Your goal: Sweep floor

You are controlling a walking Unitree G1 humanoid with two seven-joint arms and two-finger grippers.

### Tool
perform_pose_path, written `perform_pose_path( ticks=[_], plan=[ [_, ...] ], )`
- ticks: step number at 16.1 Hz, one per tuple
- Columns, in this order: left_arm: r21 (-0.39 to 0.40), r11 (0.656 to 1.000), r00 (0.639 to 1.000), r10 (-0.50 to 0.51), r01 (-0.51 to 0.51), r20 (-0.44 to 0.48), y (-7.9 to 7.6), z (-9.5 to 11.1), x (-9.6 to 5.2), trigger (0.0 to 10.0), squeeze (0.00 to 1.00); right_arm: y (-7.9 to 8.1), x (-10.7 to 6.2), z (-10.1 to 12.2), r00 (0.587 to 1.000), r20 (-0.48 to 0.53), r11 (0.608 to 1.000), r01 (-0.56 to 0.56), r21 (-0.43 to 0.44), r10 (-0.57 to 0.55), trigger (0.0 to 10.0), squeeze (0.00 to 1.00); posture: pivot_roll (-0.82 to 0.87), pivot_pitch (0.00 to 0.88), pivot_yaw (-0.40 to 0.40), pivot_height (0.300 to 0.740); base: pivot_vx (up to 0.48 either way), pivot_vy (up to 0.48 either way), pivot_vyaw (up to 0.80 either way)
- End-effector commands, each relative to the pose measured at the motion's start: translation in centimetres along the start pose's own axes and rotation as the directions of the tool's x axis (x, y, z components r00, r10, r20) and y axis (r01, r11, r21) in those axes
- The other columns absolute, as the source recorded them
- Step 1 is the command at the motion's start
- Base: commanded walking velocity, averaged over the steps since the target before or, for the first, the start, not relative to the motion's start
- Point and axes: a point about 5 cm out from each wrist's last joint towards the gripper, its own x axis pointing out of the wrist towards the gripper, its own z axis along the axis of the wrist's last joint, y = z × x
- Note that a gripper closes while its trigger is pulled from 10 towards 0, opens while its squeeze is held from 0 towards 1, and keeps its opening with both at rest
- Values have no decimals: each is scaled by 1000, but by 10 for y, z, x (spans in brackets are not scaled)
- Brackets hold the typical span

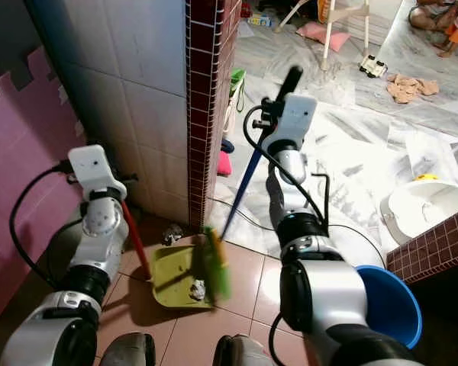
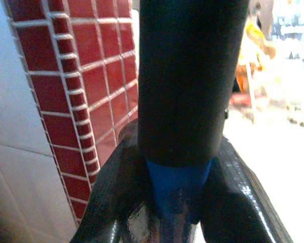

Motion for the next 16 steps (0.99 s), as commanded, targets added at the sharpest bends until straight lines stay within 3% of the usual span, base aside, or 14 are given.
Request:
perform_pose_path(
  ticks=[1, 4, 8, 10, 11, 12, 13, 14, 16],
  plan=[
    [-8, 1000, 998, -29, 29, 51, -6, 7, 1, 10000, 0, 1, 10, 26, 993, 117, 999, -18, -46, 23, 10000, 0, 45, 51, -104, 740, 0, 0, 0],
    [-3, 998, 998, -58, 58, 33, -11, 2, -3, 10000, 0, -1, 4, 16, 994, 96, 991, -34, -131, 47, 10000, 0, 49, 48, -106, 740, 0, 0, 0],
    [2, 996, 996, -84, 84, 16, -16, -4, -8, 10000, 0, 6, -18, -32, 993, -108, 988, -53, -143, 38, 10000, 0, 51, 50, -101, 740, 0, 0, 0],
    [4, 996, 996, -84, 84, 8, -16, -5, -9, 10000, 0, 21, -29, -55, 970, -235, 996, -79, -37, 68, 10000, 0, 49, 54, -98, 740, 0, 0, 0],
    [5, 996, 996, -85, 85, 7, -16, -6, -9, 10000, 0, 26, -28, -56, 965, -250, 996, -64, 60, 77, 10000, 0, 49, 54, -98, 740, 0, 0, 0],
    [5, 996, 996, -84, 84, 7, -16, -6, -9, 10000, 0, 28, -26, -54, 966, -244, 989, -51, 138, 84, 10000, 0, 49, 54, -98, 740, 0, 0, 0],
    [5, 997, 997, -83, 83, 7, -16, -6, -8, 10000, 0, 28, -18, -41, 981, -168, 971, -61, 229, 101, 10000, 0, 48, 55, -99, 740, 0, 0, 0],
    [4, 997, 997, -82, 82, 6, -16, -6, -8, 10000, 0, 26, -14, -31, 986, -112, 966, -95, 240, 125, 10000, 0, 48, 55, -99, 740, 0, 0, 0],
    [2, 997, 997, -79, 79, 4, -17, -6, -8, 10000, 0, 7, -12, -30, 987, -135, 985, -60, 160, 82, 10000, 0, 40, 52, -101, 740, 0, 0, 0]
  ],
)
